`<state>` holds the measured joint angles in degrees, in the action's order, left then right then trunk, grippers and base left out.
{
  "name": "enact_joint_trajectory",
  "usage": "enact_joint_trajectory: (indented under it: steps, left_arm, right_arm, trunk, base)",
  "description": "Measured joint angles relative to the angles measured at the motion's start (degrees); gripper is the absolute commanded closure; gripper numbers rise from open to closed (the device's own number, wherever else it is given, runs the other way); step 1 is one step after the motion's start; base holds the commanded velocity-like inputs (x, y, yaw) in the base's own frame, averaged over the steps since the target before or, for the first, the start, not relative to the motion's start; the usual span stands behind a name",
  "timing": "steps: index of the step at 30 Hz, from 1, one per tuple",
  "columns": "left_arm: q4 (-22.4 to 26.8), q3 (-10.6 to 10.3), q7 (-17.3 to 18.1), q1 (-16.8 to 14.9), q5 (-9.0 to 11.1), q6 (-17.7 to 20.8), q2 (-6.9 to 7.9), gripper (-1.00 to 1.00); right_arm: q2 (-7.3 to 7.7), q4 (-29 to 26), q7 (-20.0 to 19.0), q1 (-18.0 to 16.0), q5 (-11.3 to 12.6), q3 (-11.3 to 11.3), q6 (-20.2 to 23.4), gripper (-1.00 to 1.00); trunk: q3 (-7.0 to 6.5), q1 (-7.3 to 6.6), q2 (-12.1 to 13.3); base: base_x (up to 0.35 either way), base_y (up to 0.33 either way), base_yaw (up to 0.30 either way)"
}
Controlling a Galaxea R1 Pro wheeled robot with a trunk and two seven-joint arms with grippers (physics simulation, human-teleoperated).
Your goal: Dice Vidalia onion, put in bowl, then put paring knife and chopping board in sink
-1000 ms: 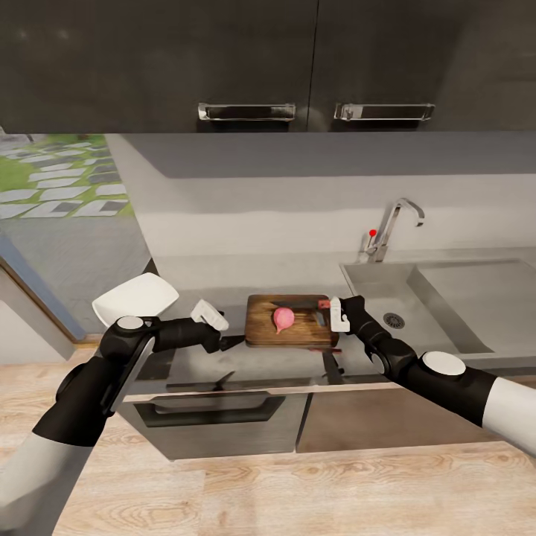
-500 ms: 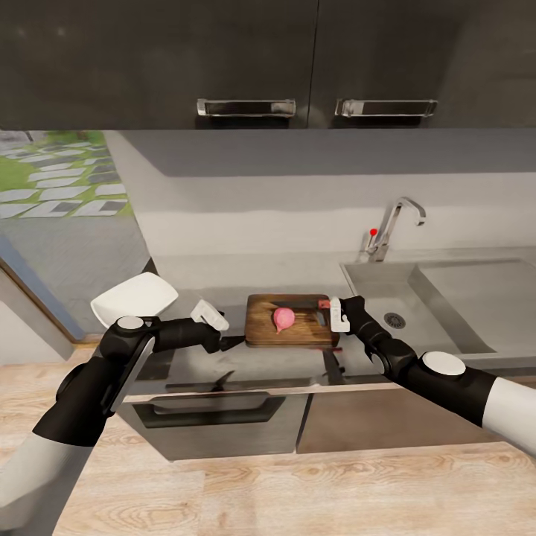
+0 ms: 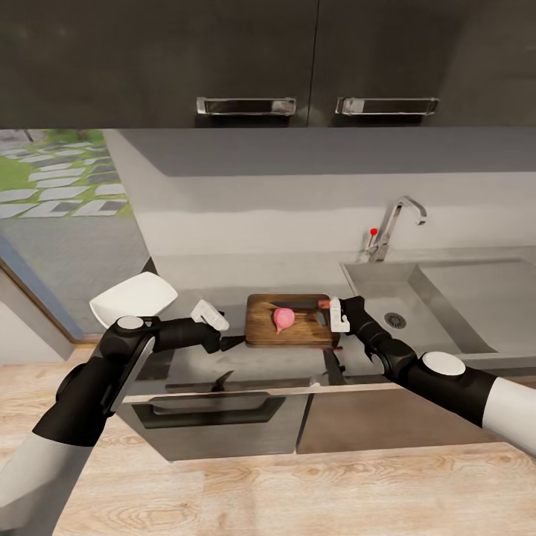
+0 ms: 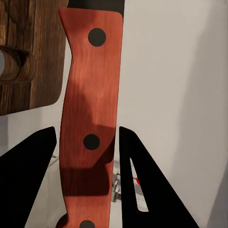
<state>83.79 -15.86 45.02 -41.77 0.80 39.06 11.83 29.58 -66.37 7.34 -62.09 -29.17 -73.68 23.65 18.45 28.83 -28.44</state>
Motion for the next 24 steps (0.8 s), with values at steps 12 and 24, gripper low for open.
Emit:
enact_joint_trajectory:
  steps: [12,24]
  left_arm:
    - [0.0,0.0,0.0,0.01,-0.01,0.0,0.0,-1.0]
    - [0.0,0.0,0.0,0.0,0.0,0.0,0.0,-1.0]
  right_arm:
    - [0.0,0.0,0.0,0.0,-0.01,0.0,0.0,1.0]
    - [0.0,0.0,-0.09,0.0,-0.01,-0.09,0.0,1.0]
  trunk:
    - [0.17,0.22,-0.38]
    - [0.36,0.44,-0.8]
  base:
    - [0.0,0.0,0.0]
    - [0.0,0.0,0.0]
